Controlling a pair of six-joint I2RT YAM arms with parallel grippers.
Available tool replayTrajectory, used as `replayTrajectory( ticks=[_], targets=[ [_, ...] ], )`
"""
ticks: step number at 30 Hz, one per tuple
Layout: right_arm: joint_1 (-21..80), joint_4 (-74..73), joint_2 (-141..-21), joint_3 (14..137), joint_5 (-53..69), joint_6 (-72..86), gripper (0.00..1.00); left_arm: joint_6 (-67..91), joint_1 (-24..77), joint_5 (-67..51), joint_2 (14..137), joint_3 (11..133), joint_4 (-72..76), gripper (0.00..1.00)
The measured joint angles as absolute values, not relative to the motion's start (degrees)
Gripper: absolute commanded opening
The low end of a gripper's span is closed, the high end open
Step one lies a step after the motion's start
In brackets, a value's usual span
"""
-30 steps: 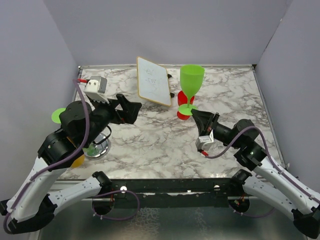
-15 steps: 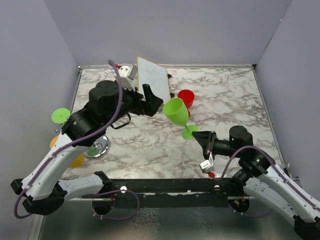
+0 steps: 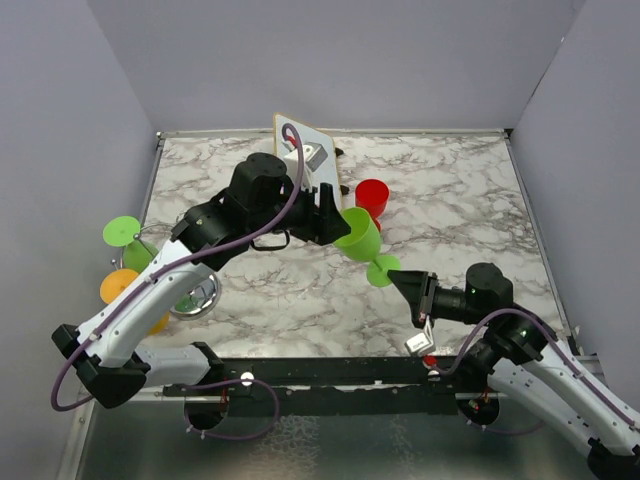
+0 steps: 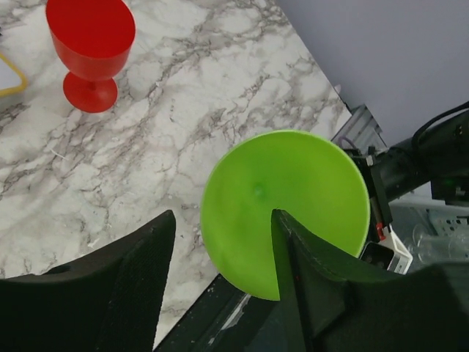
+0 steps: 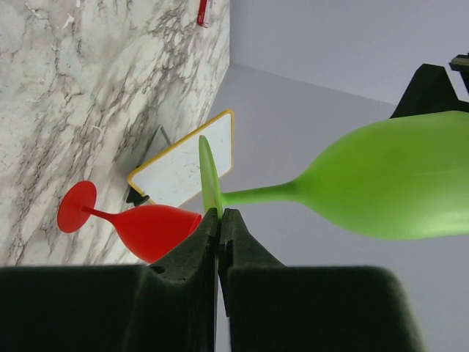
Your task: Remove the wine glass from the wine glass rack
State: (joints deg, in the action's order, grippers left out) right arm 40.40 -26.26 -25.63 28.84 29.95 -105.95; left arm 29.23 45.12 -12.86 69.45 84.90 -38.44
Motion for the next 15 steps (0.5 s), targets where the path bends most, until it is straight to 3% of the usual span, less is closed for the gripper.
replayTrajectory(
  ticks=[9, 11, 15],
  targets=[
    [40.6, -26.6, -24.7, 28.4, 29.8, -106.3, 0.02, 29.2, 45.1, -17.4, 71.8, 81.9, -38.8, 0.15],
    [40.6, -26.6, -24.7, 28.4, 29.8, -106.2, 0.08, 29.2, 45.0, -17.2, 71.8, 81.9, -38.9, 0.1],
    [40.6, -26.1, -24.8, 28.4, 30.0, -104.1, 0.33, 29.0, 45.0, -15.5, 71.8, 82.1, -39.8, 0.03]
  ],
)
